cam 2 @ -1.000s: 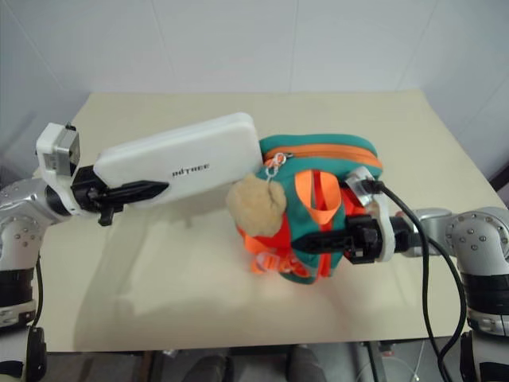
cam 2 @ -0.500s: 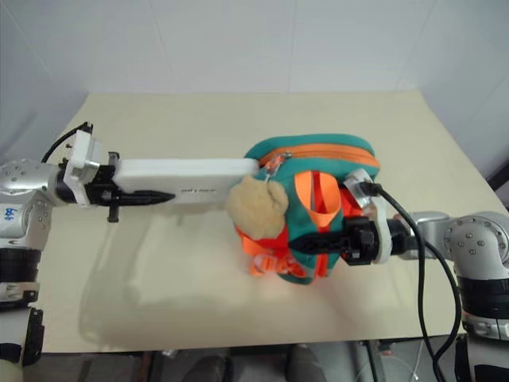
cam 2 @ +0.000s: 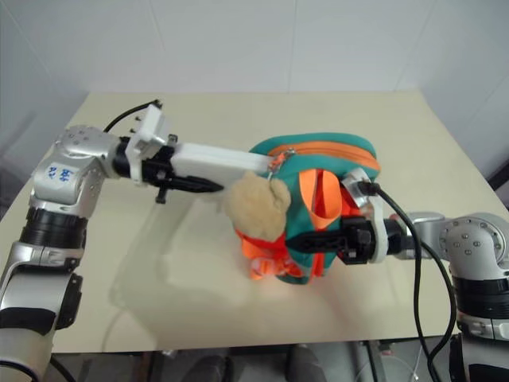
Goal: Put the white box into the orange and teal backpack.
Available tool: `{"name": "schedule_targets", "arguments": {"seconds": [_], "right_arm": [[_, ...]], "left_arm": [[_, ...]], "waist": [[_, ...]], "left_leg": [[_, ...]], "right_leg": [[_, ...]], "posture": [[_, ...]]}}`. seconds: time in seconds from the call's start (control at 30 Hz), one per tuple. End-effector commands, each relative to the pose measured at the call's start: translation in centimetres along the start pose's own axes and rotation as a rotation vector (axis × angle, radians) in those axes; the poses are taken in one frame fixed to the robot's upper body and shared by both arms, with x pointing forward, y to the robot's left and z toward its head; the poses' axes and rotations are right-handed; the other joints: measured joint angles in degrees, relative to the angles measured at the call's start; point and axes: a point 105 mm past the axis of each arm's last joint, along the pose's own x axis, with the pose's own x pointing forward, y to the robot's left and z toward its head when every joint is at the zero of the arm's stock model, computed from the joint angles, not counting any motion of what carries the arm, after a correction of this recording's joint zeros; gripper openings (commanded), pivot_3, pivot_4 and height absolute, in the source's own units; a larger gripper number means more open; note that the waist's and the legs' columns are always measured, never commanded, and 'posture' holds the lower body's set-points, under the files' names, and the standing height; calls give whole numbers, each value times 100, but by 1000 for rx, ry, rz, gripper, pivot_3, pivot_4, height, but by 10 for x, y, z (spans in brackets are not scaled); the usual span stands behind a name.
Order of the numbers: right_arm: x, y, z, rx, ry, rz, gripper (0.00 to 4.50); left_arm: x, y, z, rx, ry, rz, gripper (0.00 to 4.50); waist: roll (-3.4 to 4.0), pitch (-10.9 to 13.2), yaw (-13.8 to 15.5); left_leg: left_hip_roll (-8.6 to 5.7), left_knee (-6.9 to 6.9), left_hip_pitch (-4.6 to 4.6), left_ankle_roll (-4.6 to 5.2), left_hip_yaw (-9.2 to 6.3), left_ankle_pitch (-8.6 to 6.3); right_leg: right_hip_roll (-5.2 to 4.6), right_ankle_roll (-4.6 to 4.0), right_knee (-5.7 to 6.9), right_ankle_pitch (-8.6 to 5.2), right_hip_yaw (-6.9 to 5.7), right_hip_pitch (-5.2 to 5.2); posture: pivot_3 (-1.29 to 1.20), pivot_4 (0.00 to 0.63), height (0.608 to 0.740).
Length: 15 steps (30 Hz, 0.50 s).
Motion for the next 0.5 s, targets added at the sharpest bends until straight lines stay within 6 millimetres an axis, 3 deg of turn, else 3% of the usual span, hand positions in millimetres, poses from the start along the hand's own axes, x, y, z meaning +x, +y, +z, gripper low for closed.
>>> {"name": "schedule_targets", "arguments": {"seconds": [0.03,0.23,0.4,0.5], "right_arm": [[8,4,0,-31,19,21,526],[10,4,0,-43,10,22,526],[11,4,-3,-45,3,18,526],[11,3,-4,-46,-3,15,526]], "left_arm": [[32,-7,17,79,1,-98,1208],[70,-10,6,65,82,-100,1208],[101,-10,17,45,17,-72,1208],[107,-11,23,15,-29,-65,1208]], "waist": [[0,0,0],[-2,1,24],[-3,2,23],[-3,2,26]], "left_leg": [[0,1,0,1,0,0],[-2,11,-5,1,-3,0],[-2,13,-9,3,-5,-2],[-2,14,-12,4,-5,-2]], "right_leg": [[0,0,0,0,0,0],[0,4,2,2,0,2],[0,6,-1,3,0,1],[-1,6,-1,3,0,-1]], "posture": [[0,150,740],[0,150,740],[0,150,740],[0,150,740]]}}
